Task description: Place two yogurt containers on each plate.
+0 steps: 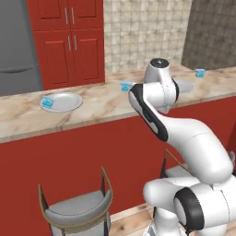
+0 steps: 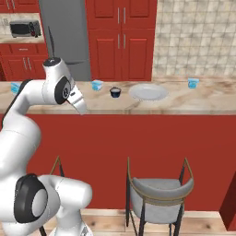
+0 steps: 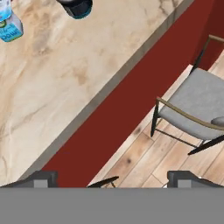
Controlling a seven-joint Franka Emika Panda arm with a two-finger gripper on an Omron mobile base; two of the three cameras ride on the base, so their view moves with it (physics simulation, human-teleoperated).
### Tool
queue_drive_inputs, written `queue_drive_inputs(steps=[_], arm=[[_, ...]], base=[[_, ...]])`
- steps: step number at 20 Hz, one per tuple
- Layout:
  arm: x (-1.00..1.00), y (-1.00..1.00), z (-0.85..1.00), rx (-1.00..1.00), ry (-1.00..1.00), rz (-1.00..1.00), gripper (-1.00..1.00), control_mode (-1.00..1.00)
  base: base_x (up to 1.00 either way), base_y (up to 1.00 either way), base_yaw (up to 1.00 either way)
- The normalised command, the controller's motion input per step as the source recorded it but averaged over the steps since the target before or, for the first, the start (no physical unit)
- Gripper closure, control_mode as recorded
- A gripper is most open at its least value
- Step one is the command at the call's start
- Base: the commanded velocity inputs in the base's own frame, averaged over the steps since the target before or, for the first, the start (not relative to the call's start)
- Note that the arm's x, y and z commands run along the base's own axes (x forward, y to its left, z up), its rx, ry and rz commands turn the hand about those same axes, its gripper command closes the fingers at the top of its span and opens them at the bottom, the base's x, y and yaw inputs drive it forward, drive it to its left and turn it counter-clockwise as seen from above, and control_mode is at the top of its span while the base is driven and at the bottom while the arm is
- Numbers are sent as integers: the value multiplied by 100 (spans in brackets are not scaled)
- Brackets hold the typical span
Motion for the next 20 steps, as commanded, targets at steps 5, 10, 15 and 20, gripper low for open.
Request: queue_drive_inputs(steps=[5, 10, 15, 20], arm=[[0, 0, 0, 0, 0, 0, -100, 100], [0, 0, 0, 0, 0, 0, -100, 100], [0, 0, 0, 0, 0, 0, -100, 100], [5, -4, 46, 3, -8, 9, -100, -100]], base=[[22, 7, 0], [100, 0, -7], [100, 0, -9], [32, -4, 0]])
